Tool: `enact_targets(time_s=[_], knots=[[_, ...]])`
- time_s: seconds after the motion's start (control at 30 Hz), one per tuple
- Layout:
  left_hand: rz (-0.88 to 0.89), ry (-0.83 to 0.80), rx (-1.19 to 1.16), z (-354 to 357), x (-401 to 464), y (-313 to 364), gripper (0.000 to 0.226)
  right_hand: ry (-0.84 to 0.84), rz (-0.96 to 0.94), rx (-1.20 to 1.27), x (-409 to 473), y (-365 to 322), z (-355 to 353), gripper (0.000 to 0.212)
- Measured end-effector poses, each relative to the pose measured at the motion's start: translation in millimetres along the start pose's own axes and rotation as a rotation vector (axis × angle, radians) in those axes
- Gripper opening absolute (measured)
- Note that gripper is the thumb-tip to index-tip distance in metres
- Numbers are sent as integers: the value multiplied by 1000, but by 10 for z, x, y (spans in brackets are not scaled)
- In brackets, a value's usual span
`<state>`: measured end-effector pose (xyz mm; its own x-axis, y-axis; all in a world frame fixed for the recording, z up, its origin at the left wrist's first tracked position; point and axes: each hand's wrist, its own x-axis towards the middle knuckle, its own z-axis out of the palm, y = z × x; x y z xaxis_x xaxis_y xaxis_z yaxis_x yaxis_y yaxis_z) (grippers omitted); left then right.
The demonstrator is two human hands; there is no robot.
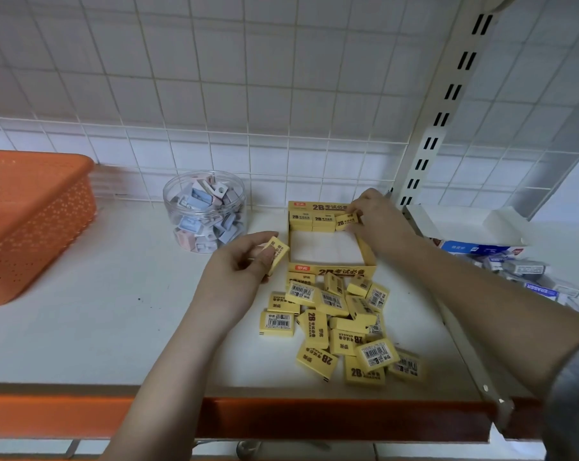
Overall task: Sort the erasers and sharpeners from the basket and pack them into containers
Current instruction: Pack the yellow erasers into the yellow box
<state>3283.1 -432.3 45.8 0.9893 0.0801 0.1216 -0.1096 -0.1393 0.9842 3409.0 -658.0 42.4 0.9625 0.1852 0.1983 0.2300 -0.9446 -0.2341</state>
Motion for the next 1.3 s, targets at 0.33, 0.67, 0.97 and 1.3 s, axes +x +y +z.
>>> enact_targets(time_s=[0.33,0.67,0.97,1.3], knots=[[-350,-137,-513,17,74,140,17,64,-73,-406,43,49,130,21],[-57,-182,111,212,447,192,17,-39,45,-217,-26,6,43,28],[335,-241,607,799,1169,124,27,69,268,141,-1286,-139,-423,19],[293,-193,752,1111,1219,-164,33,264,327,206,-2039,-305,-92,16]])
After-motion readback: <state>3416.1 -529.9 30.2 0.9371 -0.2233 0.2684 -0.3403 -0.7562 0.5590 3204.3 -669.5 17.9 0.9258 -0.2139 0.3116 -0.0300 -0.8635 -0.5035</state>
